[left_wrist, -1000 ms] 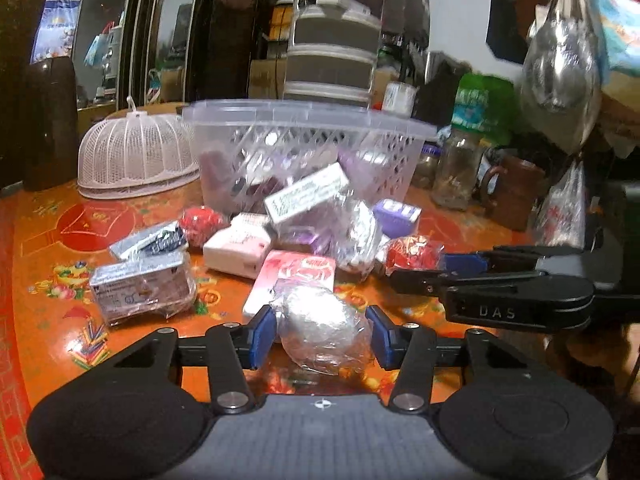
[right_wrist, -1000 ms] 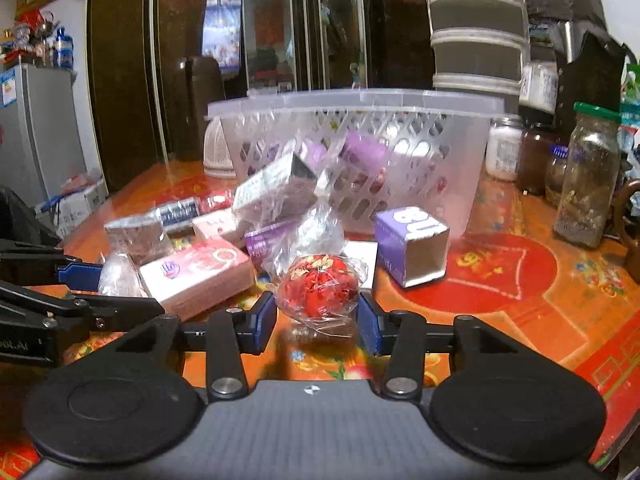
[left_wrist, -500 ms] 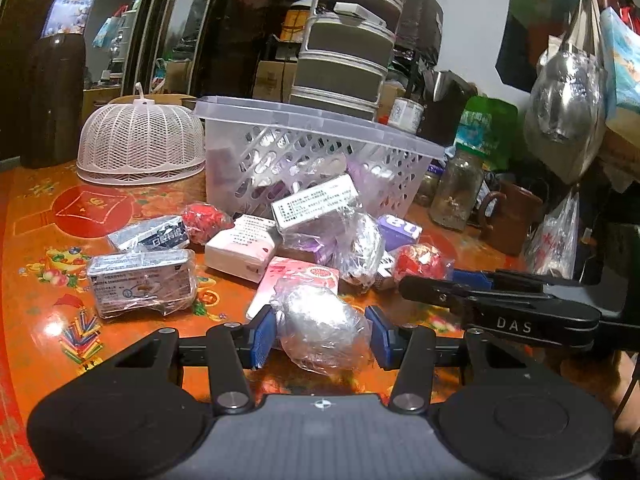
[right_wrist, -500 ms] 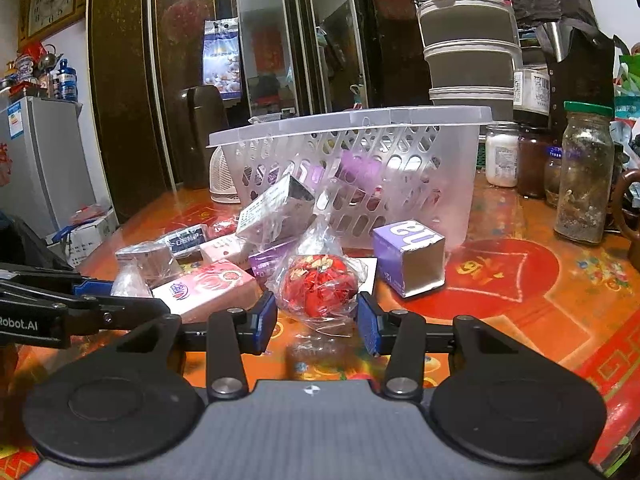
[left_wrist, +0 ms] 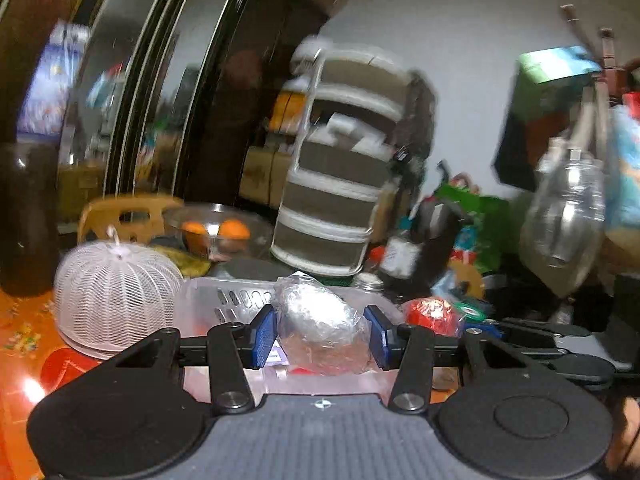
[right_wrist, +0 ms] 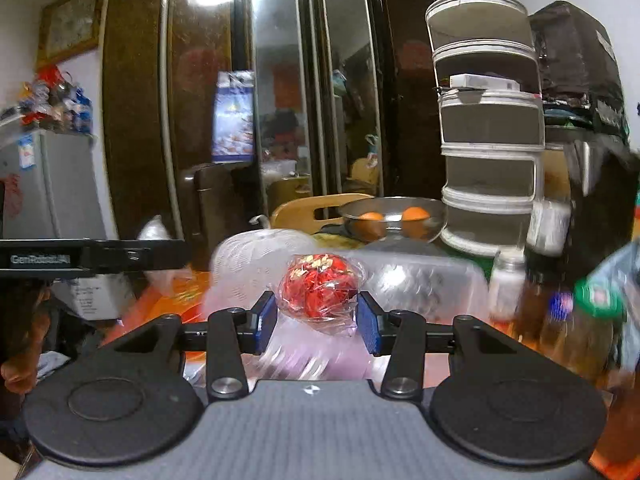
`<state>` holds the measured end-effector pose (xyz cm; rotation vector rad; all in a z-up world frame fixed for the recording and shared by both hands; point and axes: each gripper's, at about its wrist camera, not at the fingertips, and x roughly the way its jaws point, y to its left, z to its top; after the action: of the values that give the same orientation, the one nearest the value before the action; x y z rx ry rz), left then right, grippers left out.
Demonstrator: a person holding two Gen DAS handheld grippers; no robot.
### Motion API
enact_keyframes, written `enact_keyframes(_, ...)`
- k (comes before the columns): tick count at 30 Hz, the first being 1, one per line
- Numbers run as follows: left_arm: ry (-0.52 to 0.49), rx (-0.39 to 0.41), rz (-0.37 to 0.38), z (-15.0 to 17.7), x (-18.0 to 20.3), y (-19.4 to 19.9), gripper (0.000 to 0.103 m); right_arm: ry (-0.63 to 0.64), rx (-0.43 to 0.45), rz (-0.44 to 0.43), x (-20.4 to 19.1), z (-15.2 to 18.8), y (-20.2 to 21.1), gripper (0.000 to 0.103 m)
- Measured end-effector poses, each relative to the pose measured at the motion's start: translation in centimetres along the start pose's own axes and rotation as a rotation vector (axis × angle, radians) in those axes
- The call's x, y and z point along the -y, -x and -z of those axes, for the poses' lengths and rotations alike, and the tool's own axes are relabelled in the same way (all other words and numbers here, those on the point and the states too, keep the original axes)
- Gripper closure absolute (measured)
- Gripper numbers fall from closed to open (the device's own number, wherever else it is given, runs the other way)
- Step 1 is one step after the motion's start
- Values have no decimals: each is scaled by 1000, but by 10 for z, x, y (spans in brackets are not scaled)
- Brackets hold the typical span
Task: Organize objects
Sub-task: 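Carry both bagged items over the basket and open both tools, then grasp the pink tissue pack with the left tool while the right tool grasps the lavender cube box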
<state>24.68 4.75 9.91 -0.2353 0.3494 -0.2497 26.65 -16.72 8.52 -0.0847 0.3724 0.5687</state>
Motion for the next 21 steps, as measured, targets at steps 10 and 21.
enact_keyframes(10,85,-205,-87,19,-27,-94,52,-12,-196,6,18,11,-67,56)
enact_keyframes(21,-6,-63,-70,28,-13,-39,18,13,4,67,7,21,-6,8)
